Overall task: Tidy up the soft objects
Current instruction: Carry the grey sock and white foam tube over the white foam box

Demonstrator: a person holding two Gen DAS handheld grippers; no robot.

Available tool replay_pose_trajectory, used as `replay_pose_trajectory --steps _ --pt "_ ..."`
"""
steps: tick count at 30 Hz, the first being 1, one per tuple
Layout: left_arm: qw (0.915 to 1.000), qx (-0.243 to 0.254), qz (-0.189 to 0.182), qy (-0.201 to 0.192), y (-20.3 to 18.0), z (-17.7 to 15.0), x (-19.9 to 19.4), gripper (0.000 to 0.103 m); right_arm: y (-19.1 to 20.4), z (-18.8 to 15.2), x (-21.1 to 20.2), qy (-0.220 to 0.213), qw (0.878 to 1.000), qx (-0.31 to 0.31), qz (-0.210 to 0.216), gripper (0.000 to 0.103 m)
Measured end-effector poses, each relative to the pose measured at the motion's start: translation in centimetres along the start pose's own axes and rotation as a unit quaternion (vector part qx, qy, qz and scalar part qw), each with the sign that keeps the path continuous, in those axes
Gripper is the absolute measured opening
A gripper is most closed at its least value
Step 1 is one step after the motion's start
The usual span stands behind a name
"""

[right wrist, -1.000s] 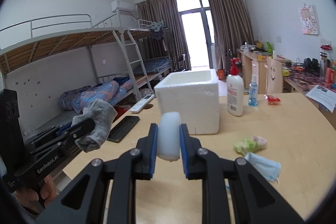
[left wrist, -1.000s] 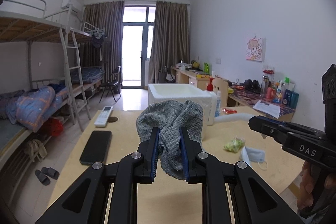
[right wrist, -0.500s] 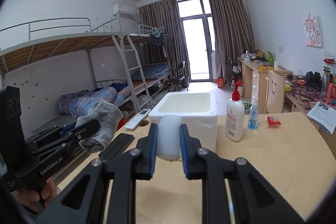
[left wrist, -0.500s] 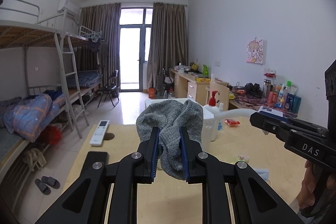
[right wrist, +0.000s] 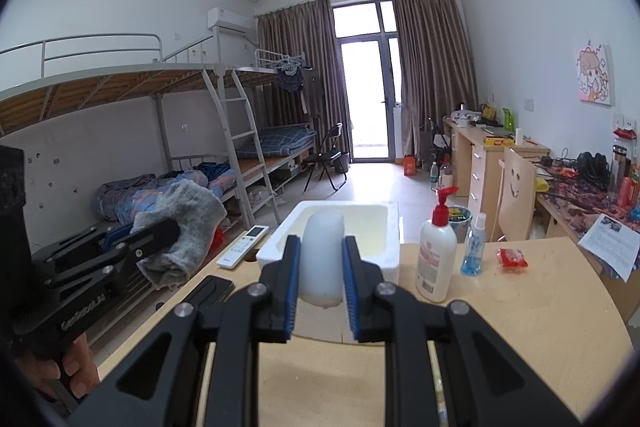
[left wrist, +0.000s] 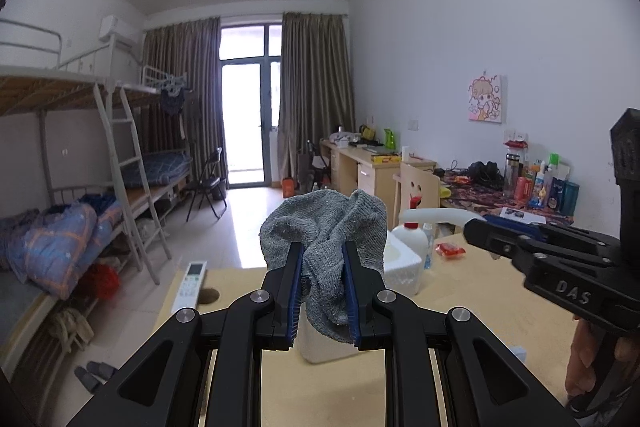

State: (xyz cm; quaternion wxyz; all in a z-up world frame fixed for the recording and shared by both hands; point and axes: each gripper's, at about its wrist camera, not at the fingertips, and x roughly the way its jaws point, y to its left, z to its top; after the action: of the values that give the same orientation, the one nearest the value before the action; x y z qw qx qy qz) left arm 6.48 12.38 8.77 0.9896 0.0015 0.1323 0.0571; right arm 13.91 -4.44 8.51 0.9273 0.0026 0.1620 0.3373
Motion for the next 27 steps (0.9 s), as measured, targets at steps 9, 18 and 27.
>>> replay_pose_trajectory --steps 9,18,27 --pt "1.0 0.001 0.003 0.007 0.6 0.8 3.4 0.02 -0.6 1.0 3.0 0.018 1.0 -0.008 -0.013 0.024" --pt "0.9998 -0.013 0.011 0.012 1.6 0.7 6.0 0.02 -1.3 1.7 5.3 0.033 0.999 -0.026 -0.022 0.024" --pt "0.999 -0.017 0.038 0.014 2.7 0.8 7.5 0.02 -0.7 2.1 9.2 0.057 0.997 -0.056 -0.008 0.024"
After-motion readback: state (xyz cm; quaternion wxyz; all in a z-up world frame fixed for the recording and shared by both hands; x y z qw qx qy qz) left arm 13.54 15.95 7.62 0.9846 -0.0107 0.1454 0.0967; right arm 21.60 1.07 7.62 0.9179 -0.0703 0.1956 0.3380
